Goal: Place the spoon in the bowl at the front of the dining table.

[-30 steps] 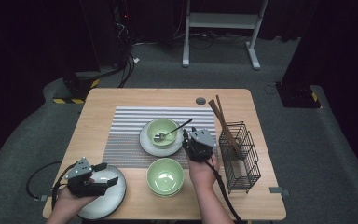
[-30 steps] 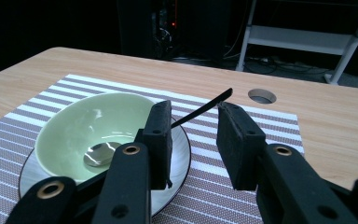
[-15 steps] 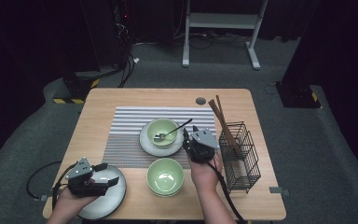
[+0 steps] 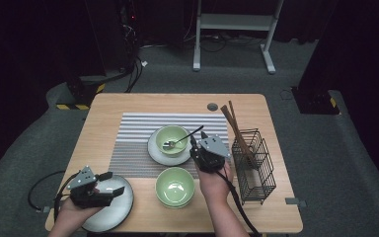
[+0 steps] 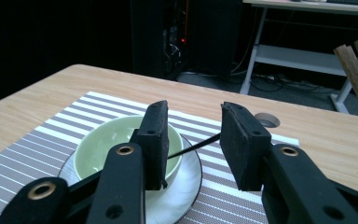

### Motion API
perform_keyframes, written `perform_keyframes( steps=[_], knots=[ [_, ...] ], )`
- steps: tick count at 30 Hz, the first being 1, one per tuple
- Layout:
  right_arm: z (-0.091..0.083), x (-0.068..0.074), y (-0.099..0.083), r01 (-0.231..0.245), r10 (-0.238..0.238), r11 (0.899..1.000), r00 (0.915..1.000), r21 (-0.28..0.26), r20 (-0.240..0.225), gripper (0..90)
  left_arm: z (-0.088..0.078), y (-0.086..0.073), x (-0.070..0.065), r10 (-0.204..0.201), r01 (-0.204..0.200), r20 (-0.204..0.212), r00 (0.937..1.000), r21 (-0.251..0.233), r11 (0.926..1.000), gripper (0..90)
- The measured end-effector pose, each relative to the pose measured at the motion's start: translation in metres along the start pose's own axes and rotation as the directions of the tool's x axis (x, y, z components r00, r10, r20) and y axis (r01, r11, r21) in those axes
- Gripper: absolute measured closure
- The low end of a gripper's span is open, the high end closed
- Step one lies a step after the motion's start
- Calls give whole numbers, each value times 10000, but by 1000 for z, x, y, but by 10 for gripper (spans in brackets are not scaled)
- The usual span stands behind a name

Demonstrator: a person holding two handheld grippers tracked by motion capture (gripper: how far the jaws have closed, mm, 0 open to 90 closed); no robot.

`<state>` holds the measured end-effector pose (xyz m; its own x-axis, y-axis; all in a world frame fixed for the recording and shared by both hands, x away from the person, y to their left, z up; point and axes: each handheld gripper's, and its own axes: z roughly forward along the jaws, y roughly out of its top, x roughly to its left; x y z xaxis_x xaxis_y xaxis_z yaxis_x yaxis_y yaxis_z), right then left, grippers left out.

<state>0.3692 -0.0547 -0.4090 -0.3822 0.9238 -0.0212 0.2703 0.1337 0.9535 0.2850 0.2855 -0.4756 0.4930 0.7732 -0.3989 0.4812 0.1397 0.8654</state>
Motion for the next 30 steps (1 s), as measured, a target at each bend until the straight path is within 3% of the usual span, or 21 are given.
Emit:
perform_keyframes(
  steps=[5, 8, 25, 30],
  knots=[
    [-1, 1, 5, 196, -195, 9998, 9998, -103, 61, 593, 0, 0, 0, -29, 29, 5, 10000, 23, 10000, 226],
    [-3, -1, 9, -172, 171, 9998, 9998, -66, -47, 585, 0, 0, 0, 20, -21, 29, 10000, 116, 9999, 226],
    [-11, -17, 25, 268, -250, 9992, 9978, -284, 612, 575, 2, -2, -1, 8, -9, 90, 10000, 92, 10000, 226],
    [-11, -23, 27, 136, -123, 9997, 9977, -186, 672, 589, 1, -2, -1, 38, -39, 69, 10000, 103, 9999, 226]
  ],
)
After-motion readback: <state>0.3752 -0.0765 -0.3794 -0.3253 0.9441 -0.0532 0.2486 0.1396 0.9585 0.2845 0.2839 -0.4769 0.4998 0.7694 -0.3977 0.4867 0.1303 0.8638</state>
